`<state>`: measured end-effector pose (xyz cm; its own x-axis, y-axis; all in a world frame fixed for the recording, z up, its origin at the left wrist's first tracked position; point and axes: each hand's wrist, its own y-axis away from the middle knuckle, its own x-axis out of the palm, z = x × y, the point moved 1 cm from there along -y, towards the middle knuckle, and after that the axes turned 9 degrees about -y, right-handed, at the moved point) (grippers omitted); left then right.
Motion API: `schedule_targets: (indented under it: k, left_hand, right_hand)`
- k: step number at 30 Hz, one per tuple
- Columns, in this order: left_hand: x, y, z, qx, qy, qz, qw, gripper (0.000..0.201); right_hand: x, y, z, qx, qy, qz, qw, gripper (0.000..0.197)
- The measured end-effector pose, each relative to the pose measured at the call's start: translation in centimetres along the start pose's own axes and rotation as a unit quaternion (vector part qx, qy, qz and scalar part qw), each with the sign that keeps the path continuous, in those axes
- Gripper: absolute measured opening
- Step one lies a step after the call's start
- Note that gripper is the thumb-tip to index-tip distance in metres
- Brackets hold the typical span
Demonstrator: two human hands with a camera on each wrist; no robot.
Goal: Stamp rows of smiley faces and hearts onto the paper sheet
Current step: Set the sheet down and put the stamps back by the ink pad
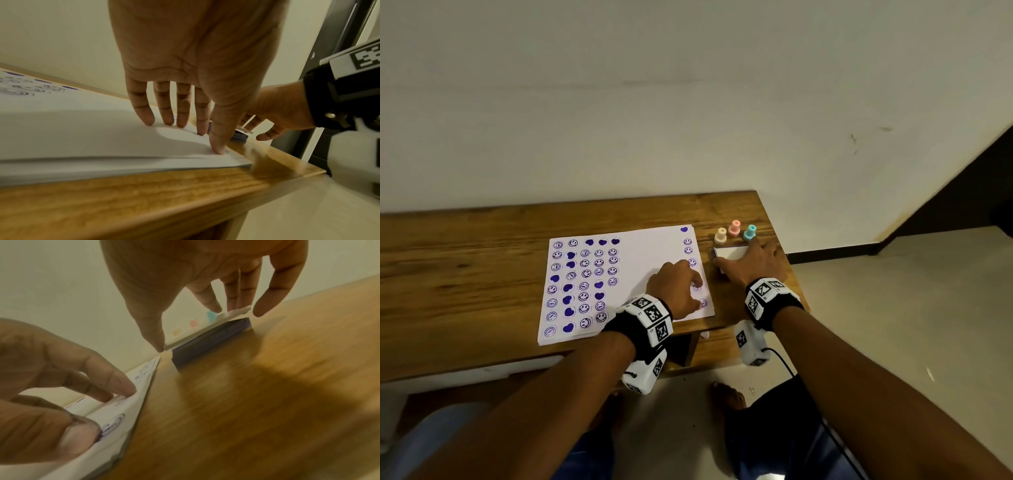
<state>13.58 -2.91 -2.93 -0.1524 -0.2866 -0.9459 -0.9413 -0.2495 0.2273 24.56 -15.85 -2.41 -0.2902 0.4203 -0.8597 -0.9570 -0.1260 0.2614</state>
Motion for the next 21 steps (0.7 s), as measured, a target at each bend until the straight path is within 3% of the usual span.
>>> schedule_targets:
  k: [21]
  left_hand:
    - [0.02,-0.11,-0.16,-0.015,0.014,0.004,1.000,0.046]
  right_hand:
    - [0.45,0.10,0.06,0.008,-0.004,0.016,1.000,0.094]
